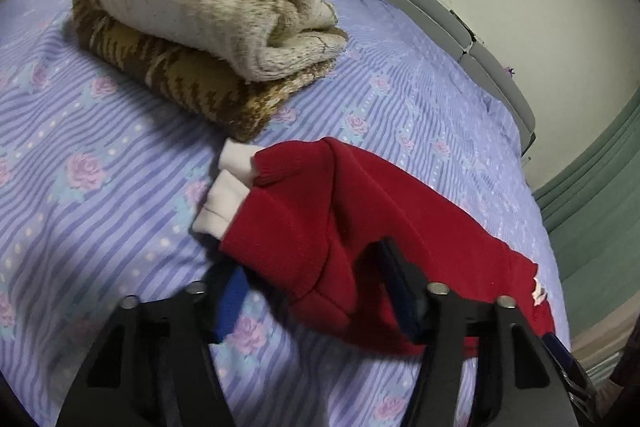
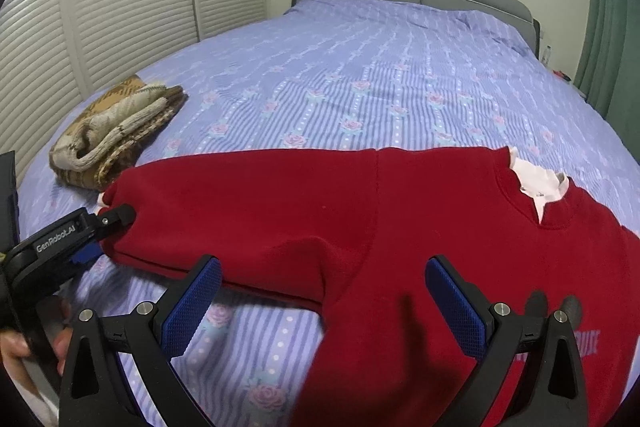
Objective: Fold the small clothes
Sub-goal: 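Grasp the sweatshirt sleeve cuff with the left gripper, then lift the sleeve with the left gripper and fold it across the sweatshirt body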
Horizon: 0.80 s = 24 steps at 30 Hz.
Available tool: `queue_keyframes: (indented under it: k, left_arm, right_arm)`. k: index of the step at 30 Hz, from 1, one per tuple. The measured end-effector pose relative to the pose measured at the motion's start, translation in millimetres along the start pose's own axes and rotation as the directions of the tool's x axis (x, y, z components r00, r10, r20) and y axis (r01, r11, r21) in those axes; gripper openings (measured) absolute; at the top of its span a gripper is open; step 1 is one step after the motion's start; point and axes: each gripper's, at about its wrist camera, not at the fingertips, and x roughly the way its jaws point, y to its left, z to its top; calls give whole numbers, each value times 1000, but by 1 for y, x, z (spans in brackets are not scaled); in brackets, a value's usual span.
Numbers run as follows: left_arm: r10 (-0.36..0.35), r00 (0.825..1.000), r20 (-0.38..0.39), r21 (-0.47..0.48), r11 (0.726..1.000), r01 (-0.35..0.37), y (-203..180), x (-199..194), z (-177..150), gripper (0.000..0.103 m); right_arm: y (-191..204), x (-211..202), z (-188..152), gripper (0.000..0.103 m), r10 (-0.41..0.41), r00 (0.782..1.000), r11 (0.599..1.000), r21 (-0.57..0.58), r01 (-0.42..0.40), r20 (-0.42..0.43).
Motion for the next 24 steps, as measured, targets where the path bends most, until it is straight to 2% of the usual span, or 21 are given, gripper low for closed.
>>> queue_keyframes:
  k: [3,4,6,9,12,15,17,19,24]
  left_arm:
    - [31,1000,3,38,999,-31,-7,1,2,35]
    - [42,999,9,65,997,-43,-11,-3,4,32]
    - [50,998,50,120,991,-55,-21,-16,7,31]
    - [46,988,147,247,966,-81,-51,-42,14,31]
    - [5,973,229,356,930,-89,-91,-67,25,30]
    - [-53,960,276,462,883,-84,-139,-83,29,30]
    - [-91,953,290,537,839,-84,-176,-88,26,29]
    - [-125,950,287,583,809,-70,-201,-91,22,27]
    - [-221,951,215,670,742,20,-266,-88,0,25]
  right_arm:
    - [-6,-1,0,102,-16,1000,1000,13,16,0]
    - [-9,-3,0,102,-22,1000,1000,18,22,3]
    - [-15,-6,1,102,-30,999,999,30,30,10]
    - [-29,-16,1,102,-41,999,998,51,40,22]
    - [-45,-31,1,102,-56,997,996,67,52,47]
    - [-63,-46,2,102,-70,995,994,91,64,67]
    - [-78,-57,3,102,-82,993,991,114,73,81]
    - [-95,-68,4,102,-99,990,987,137,85,97]
    - [-140,-88,5,102,-168,978,973,182,144,122]
